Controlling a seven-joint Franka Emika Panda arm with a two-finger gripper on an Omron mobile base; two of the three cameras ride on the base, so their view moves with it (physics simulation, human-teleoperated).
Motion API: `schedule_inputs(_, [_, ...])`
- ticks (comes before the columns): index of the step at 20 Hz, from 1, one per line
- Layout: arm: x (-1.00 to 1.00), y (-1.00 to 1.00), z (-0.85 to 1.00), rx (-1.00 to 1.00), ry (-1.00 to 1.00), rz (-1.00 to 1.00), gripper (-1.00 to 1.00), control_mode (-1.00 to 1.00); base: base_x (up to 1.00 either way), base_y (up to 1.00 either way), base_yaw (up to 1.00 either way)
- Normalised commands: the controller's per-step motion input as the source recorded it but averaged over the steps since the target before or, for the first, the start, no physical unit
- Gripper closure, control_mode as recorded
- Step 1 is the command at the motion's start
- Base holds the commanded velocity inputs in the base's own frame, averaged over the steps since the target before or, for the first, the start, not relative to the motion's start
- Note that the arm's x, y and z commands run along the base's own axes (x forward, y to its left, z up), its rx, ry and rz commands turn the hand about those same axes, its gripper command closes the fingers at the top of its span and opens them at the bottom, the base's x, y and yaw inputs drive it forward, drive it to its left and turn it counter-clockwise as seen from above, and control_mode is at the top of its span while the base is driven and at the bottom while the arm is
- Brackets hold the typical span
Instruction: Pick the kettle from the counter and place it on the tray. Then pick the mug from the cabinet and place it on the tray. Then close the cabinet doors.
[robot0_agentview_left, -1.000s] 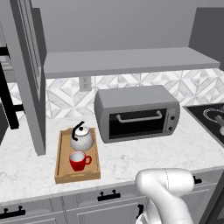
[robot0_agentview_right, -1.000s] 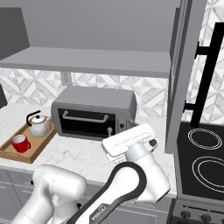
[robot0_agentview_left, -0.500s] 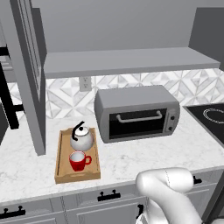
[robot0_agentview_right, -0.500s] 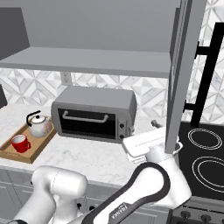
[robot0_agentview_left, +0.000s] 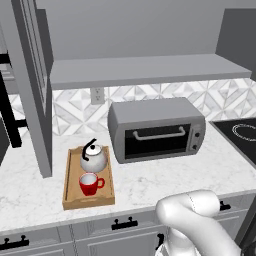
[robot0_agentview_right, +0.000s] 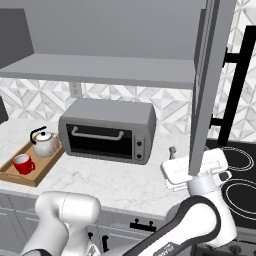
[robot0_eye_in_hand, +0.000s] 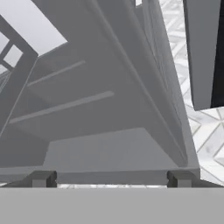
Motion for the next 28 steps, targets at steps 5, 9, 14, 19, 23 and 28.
schedule_inputs(5, [0.0,-0.37,0.01,0.04,-0.09,-0.06,-1.0,-1.0,0.0,0.0,0.0])
schedule_inputs(9, [0.0,-0.2,0.22,0.0,-0.07,-0.08,-1.0,-1.0,0.0,0.0,0.0])
schedule_inputs(14, [-0.03,-0.03,0.41,0.0,-0.11,-0.06,-1.0,-1.0,0.0,0.0,0.0])
schedule_inputs(19, [-0.24,0.01,0.41,-0.02,-0.21,0.0,-1.0,-1.0,0.0,0.0,0.0])
schedule_inputs(23, [-0.36,0.26,0.33,-0.12,-0.25,0.0,-1.0,-1.0,0.0,0.0,0.0])
schedule_inputs(28, [-0.32,0.56,0.27,-0.24,-0.14,0.0,-1.0,-1.0,0.0,0.0,0.0])
